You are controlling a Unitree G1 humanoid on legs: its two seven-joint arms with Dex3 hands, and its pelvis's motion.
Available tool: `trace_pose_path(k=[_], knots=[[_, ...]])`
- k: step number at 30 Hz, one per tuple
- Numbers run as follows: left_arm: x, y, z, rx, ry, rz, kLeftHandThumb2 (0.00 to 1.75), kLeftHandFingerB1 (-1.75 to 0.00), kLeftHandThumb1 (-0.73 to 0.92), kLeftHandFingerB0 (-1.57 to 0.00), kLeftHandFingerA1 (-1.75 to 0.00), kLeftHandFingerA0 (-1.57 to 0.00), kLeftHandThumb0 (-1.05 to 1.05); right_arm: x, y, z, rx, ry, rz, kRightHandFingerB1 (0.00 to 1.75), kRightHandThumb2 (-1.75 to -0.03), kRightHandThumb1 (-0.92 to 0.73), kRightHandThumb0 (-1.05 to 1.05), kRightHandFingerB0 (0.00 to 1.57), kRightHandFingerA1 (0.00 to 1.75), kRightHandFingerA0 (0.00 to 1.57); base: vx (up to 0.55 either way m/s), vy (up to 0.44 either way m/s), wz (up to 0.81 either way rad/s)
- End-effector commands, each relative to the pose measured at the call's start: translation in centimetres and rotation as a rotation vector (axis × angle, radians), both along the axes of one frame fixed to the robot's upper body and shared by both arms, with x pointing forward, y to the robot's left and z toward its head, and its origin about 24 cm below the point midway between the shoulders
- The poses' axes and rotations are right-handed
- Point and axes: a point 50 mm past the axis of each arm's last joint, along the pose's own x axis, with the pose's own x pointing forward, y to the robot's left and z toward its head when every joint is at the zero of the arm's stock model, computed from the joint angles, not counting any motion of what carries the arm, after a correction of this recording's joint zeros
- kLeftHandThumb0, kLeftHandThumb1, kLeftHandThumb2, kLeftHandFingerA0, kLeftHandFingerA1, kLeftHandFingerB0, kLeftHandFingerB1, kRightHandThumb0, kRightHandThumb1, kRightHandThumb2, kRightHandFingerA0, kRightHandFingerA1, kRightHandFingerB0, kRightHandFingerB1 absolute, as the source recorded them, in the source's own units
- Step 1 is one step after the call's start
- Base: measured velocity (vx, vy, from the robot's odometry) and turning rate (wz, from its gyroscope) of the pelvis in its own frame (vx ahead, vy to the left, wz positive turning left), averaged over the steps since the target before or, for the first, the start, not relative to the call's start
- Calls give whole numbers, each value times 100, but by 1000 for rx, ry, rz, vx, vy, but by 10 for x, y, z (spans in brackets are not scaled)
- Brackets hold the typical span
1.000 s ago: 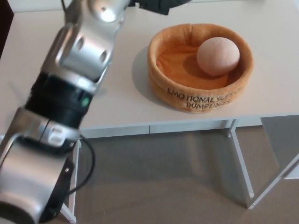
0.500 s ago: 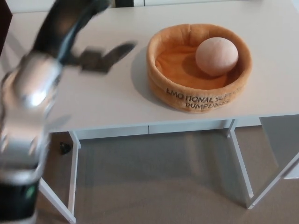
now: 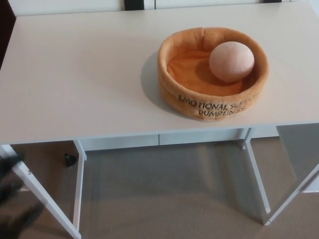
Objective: The robot walks towards a table in front, picks a dumpling toy with left hand and puts it in an orange round plate
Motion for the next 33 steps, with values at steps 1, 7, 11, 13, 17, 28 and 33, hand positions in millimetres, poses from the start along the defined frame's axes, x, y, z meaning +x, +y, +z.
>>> trace_pose_path(k=[1, 7, 11, 13, 17, 28, 33], knots=[[-110, 58, -21, 147, 355, -174, 54, -32, 46, -31, -35, -29, -47, -14, -10, -2, -68, 22, -30, 33, -56, -54, -48, 33, 49, 67, 0, 0, 0], [-119, 77, -63, 246, 581, -152, 55, -34, 47, -42, -44, -48, -45, -8, -7, -6, -72, 17, -53, 33, -56, -55, -42, 34, 50, 71, 0, 0, 0], [-117, 77, -82, 327, 659, -176, 73, -44, 41, -38, -56, -55, -53, -1, -4, -8, -62, 9, -55, 33, -56, -56, -41, 34, 51, 73, 0, 0, 0], [-113, 74, -98, 360, 729, -196, 55, -34, 49, -43, -62, -81, -45, 3, -6, -10, -80, 32, -52, 33, -58, -57, -42, 32, 54, 79, 0, 0, 0], [-108, 70, -121, 322, 841, -165, 55, -33, 50, -35, -62, -88, -37, 5, -11, -16, -118, 107, -68, 32, -57, -57, -44, 32, 50, 66, 0, 0, 0], [-103, 58, -145, 72, 784, 177, 55, -29, 51, -23, -61, -73, -30, -3, -17, -22, -130, 184, -107, 31, -57, -58, -43, 32, 46, 53, 0, 0, 0], [-106, 50, -152, 180, 776, 177, 56, -31, 51, -29, -64, -77, -29, 2, -17, -23, -155, 199, -77, 32, -57, -59, -47, 34, 44, 51, 0, 0, 0]])
